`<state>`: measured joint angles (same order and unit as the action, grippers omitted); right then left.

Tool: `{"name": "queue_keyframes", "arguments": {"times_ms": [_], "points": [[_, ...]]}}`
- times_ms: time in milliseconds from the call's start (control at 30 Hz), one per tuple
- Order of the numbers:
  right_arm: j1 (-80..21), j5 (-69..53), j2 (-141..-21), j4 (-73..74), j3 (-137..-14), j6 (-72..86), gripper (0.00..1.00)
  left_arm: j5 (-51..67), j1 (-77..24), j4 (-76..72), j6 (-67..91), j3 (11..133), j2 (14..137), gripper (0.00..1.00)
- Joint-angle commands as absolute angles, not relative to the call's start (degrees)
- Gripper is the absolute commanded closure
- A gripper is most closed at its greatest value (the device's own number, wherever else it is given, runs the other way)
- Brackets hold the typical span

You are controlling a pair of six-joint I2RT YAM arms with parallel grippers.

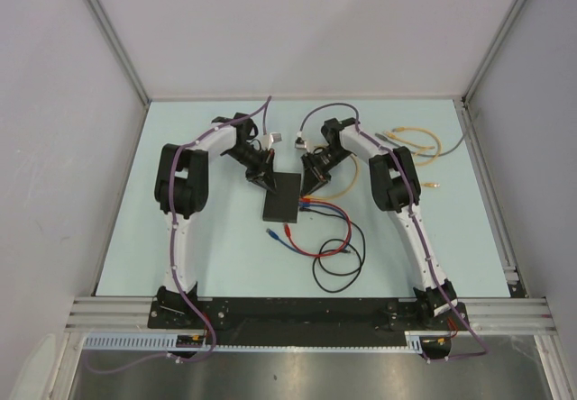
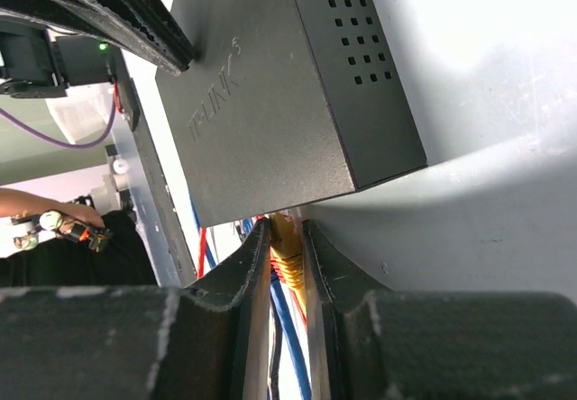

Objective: Pull the plug from the switch port

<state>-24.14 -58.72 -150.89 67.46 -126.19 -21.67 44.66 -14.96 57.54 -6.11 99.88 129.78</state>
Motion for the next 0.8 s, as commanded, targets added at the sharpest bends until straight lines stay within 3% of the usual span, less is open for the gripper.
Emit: {"name": "queue_keyframes", "arguments": {"times_ms": [0,233,500,767], "points": [[-24.35,-47.64,-152.93,64.69,-124.0,-24.79,1.0,43.95,-15.38,57.04,-7.56,101.87,129.55,1.0],[-22.59,-46.06,-153.63,61.87,-128.41,-21.97,1.0,43.95,-15.38,57.13,-7.56,101.95,129.64,1.0],[-23.91,-46.5,-153.02,64.25,-123.57,-23.91,1.0,43.86,-15.73,57.22,-7.65,102.22,129.55,1.0],[-21.8,-44.39,-153.46,60.2,-129.38,-19.42,1.0,43.77,-15.73,57.3,-7.74,102.22,129.55,1.0]]}}
